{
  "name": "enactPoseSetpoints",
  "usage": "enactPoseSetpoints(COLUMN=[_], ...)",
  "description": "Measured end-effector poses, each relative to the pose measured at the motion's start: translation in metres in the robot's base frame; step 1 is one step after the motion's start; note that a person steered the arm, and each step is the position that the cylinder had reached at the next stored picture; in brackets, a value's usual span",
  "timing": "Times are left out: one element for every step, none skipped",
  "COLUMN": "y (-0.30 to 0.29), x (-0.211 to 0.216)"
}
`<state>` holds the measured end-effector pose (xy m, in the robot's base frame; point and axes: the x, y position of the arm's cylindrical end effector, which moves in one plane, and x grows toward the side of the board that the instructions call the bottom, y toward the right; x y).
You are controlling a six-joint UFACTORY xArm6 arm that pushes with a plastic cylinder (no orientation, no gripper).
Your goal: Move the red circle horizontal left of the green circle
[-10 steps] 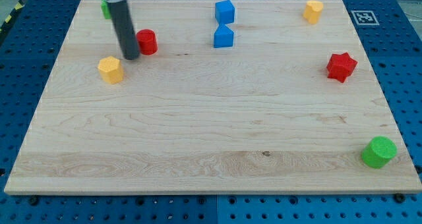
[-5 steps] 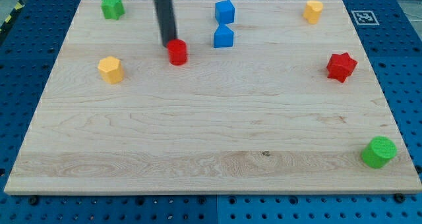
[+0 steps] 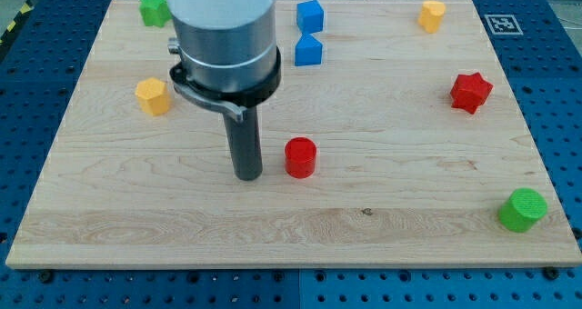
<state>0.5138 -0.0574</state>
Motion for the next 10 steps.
enactPoseSetpoints(y=[0.029,0.074,0.09,0.09,0.09,0.09,0.07,0.042,0.032,0.038], x=[-0.032,-0.032,-0.028,-0.023,0.012,0.018,-0.003,0.0,0.022,0.041])
